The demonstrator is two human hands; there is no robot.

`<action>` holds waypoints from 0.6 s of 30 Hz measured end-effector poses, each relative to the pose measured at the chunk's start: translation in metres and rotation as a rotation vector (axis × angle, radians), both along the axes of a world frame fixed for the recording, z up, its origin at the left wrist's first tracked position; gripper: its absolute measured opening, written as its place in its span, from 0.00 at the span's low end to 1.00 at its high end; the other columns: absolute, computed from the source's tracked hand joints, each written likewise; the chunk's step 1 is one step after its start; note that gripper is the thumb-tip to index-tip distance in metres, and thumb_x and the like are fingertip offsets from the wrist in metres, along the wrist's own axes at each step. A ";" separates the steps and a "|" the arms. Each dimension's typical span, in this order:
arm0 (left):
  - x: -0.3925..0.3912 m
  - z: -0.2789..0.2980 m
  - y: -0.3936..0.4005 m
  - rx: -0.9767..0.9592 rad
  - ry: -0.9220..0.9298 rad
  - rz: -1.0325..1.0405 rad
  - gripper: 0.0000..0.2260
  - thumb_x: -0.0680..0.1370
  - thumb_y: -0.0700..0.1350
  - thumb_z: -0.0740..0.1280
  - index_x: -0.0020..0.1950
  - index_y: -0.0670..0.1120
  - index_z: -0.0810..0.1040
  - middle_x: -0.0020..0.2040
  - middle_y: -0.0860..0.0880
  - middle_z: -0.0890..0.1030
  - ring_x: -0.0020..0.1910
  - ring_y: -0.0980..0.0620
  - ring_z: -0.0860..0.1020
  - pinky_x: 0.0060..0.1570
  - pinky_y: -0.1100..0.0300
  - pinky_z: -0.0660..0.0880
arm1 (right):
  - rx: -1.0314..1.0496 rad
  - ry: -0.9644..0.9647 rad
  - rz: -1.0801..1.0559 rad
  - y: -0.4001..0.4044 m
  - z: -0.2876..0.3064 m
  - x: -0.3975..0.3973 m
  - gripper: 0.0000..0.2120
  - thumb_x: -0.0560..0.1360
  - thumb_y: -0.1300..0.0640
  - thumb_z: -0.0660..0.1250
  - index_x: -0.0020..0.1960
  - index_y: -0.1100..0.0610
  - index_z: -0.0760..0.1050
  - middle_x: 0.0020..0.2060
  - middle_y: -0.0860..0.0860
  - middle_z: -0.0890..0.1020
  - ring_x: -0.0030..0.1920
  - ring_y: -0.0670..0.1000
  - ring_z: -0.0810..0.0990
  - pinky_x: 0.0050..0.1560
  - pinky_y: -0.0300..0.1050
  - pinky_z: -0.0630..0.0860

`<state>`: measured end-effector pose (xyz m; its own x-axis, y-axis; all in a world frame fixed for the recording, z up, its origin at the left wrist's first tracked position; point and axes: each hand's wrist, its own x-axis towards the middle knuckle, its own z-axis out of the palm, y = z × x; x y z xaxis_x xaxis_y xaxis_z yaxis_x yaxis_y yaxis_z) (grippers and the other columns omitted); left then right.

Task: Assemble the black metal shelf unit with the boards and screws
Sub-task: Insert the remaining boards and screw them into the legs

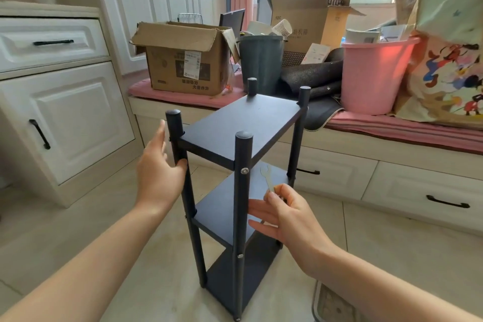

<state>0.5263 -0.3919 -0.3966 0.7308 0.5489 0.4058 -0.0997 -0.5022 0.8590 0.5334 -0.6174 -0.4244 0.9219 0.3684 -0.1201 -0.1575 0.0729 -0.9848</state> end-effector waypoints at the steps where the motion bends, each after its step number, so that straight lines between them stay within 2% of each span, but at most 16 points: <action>1: -0.004 0.005 -0.009 0.006 -0.026 0.048 0.35 0.79 0.34 0.68 0.81 0.52 0.58 0.77 0.51 0.66 0.76 0.53 0.64 0.76 0.58 0.61 | -0.006 0.005 0.000 0.001 0.001 -0.001 0.09 0.84 0.55 0.57 0.48 0.59 0.69 0.48 0.53 0.87 0.50 0.51 0.86 0.54 0.54 0.82; 3: -0.016 0.014 -0.032 0.114 -0.147 0.058 0.30 0.80 0.39 0.67 0.80 0.52 0.61 0.77 0.57 0.64 0.76 0.61 0.61 0.73 0.72 0.55 | -0.014 0.012 0.001 0.002 0.001 -0.002 0.09 0.83 0.55 0.57 0.48 0.58 0.69 0.48 0.54 0.86 0.50 0.51 0.86 0.54 0.56 0.82; 4: -0.022 0.017 -0.044 0.186 -0.205 0.004 0.26 0.81 0.42 0.66 0.78 0.51 0.65 0.76 0.58 0.65 0.76 0.63 0.60 0.73 0.73 0.54 | -0.013 0.014 0.003 0.002 0.002 -0.002 0.09 0.84 0.55 0.57 0.48 0.58 0.68 0.48 0.54 0.86 0.50 0.52 0.86 0.55 0.56 0.81; 7: -0.030 0.016 -0.069 0.289 -0.197 -0.186 0.22 0.81 0.53 0.61 0.75 0.51 0.71 0.74 0.65 0.65 0.78 0.65 0.55 0.79 0.57 0.52 | 0.004 0.033 0.009 0.003 0.002 -0.001 0.09 0.84 0.55 0.56 0.47 0.58 0.68 0.47 0.54 0.87 0.50 0.51 0.86 0.55 0.57 0.81; 8: -0.030 0.014 -0.072 0.289 -0.157 -0.222 0.23 0.81 0.57 0.61 0.74 0.51 0.71 0.73 0.67 0.64 0.78 0.66 0.54 0.80 0.55 0.51 | 0.010 0.041 0.010 0.003 0.001 0.000 0.09 0.84 0.55 0.56 0.47 0.58 0.68 0.47 0.54 0.87 0.50 0.51 0.86 0.55 0.56 0.81; 10: -0.025 0.010 -0.076 0.322 -0.106 -0.267 0.25 0.79 0.62 0.61 0.70 0.50 0.75 0.73 0.61 0.70 0.78 0.64 0.53 0.80 0.56 0.46 | 0.019 0.044 0.016 0.002 0.000 0.000 0.09 0.84 0.55 0.56 0.47 0.58 0.68 0.46 0.53 0.87 0.50 0.51 0.86 0.54 0.56 0.82; 12: -0.021 0.007 -0.077 0.377 -0.089 -0.264 0.22 0.75 0.61 0.64 0.62 0.48 0.78 0.71 0.52 0.75 0.77 0.61 0.55 0.80 0.54 0.43 | 0.022 0.039 0.034 0.001 0.000 0.002 0.09 0.84 0.55 0.56 0.48 0.58 0.69 0.47 0.53 0.87 0.50 0.51 0.86 0.52 0.53 0.83; 15: -0.016 0.001 -0.073 0.513 -0.057 -0.240 0.30 0.71 0.59 0.73 0.67 0.44 0.75 0.70 0.48 0.74 0.78 0.55 0.58 0.79 0.56 0.39 | 0.034 0.053 0.048 -0.002 0.000 0.006 0.09 0.85 0.55 0.55 0.47 0.56 0.68 0.47 0.54 0.87 0.51 0.52 0.85 0.53 0.52 0.82; 18: -0.012 -0.004 -0.070 0.602 -0.055 -0.206 0.31 0.70 0.49 0.80 0.69 0.42 0.74 0.68 0.45 0.76 0.77 0.45 0.63 0.78 0.60 0.38 | 0.036 0.057 0.065 -0.003 -0.003 0.008 0.10 0.85 0.55 0.55 0.47 0.57 0.67 0.48 0.54 0.86 0.52 0.52 0.85 0.55 0.51 0.82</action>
<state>0.5148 -0.4620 -0.4007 0.7662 0.0639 0.6394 -0.2817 -0.8610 0.4235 0.5412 -0.6205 -0.4271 0.8879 0.4322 -0.1577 -0.2190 0.0955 -0.9710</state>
